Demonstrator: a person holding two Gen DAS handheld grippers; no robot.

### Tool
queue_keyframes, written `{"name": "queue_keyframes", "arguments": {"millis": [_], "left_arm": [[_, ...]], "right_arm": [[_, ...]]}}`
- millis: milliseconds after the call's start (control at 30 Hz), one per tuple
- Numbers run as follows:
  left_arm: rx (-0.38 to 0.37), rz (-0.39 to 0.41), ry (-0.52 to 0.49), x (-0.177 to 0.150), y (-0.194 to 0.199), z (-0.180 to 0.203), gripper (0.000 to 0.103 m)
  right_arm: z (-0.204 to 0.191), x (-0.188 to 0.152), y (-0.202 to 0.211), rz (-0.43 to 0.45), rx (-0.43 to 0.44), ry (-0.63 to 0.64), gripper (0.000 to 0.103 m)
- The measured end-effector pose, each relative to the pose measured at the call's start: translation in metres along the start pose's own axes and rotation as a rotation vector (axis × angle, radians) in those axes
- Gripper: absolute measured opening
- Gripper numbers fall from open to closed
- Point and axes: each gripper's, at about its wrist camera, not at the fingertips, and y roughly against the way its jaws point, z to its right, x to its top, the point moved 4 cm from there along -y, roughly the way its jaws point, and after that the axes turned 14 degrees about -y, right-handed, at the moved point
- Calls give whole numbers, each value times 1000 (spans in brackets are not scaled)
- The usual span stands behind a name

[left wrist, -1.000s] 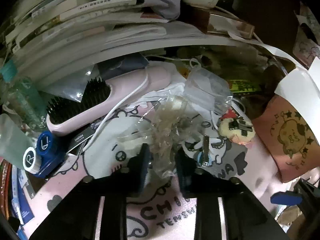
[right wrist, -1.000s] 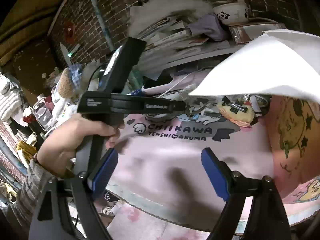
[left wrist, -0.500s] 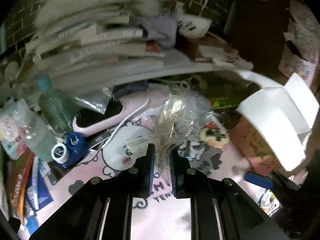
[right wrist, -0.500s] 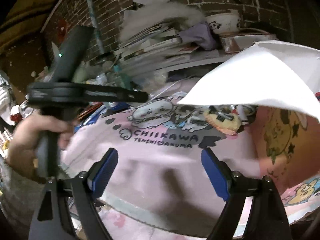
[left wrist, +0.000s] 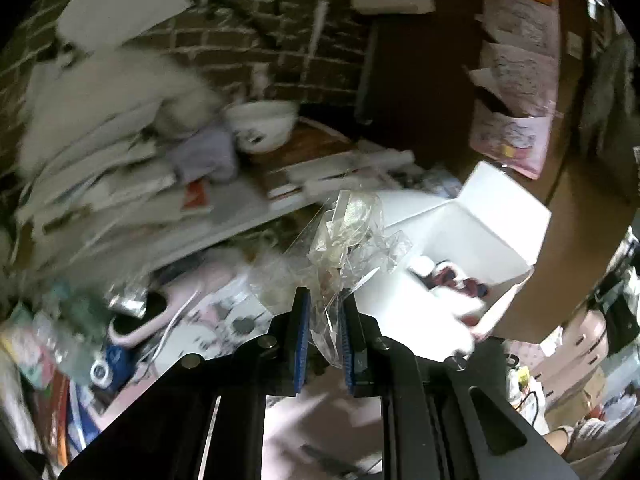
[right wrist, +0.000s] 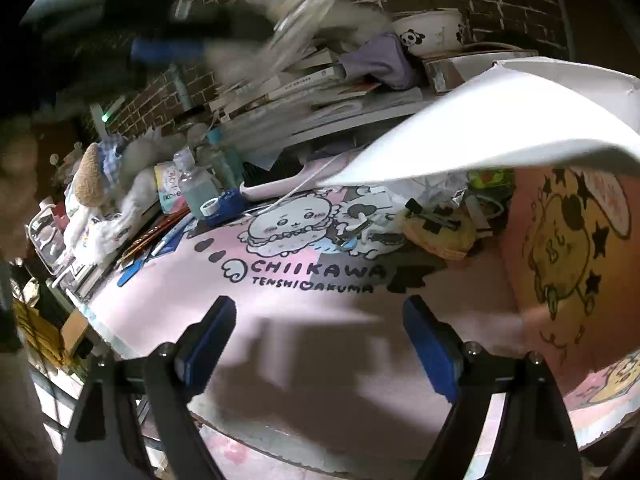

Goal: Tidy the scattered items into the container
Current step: 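Carry the clear plastic bag into the white box with the left gripper and release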

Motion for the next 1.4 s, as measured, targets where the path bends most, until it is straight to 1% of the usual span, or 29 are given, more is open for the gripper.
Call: {"name": "queue_keyframes", "arguments": {"millis": [100,200,300,433,500,567,667,700,733,767,833,867,900,933,967,1033,1167,1233,1333,1367,1400], "left_arm": [[-40,-2,-42,17,-8,17,9],[-97,-15,-78,31,-17,35,9],[-133,-43,-117,42,-29,52,9],[-184,-101,-159,53,-49,73,9],[-194,-134,-180,57,-61,81,9],[-188,-173,-200,58,-72,86,9],[-136,-234,-252,56,-88,93,11],[-115,-242,-268,55,-90,94,13],[-96,-250,-281,54,-93,96,23],[-86,-254,-287,53,-95,96,29],[-79,-250,-286,52,-96,97,55],[-75,-248,-286,52,-96,97,61],[-73,-247,-287,51,-96,97,70],[-72,-247,-288,51,-97,98,75],[-72,-249,-290,50,-97,98,78],[-67,-250,-291,50,-97,98,86],[-64,-243,-285,49,-92,98,89],[-42,-231,-292,49,-86,96,93],[-7,-207,-298,48,-70,88,95],[-1,-197,-290,48,-63,84,97],[6,-188,-282,46,-56,81,101]], "right_arm": [[1,-1,-1,-3,0,-5,84],[3,-2,0,-1,1,-13,84],[6,-3,1,2,5,-27,84],[11,-3,4,7,8,-42,84],[14,-3,5,6,10,-48,84],[16,-4,6,2,15,-54,84],[16,-6,7,-2,21,-60,84],[16,-6,7,-2,22,-60,84],[16,-7,7,-2,24,-61,84],[16,-7,8,-3,26,-63,84],[16,-8,8,-4,30,-67,84],[17,-8,8,-5,30,-66,84],[17,-8,8,-5,30,-66,84],[17,-8,8,-6,30,-65,84],[18,-8,9,-7,29,-65,84],[18,-9,9,-10,28,-65,84],[19,-10,9,-12,25,-65,84],[19,-10,9,-12,25,-67,84],[17,-10,10,-5,19,-65,84],[17,-11,10,-1,16,-63,84],[16,-11,10,4,12,-60,84]]}}
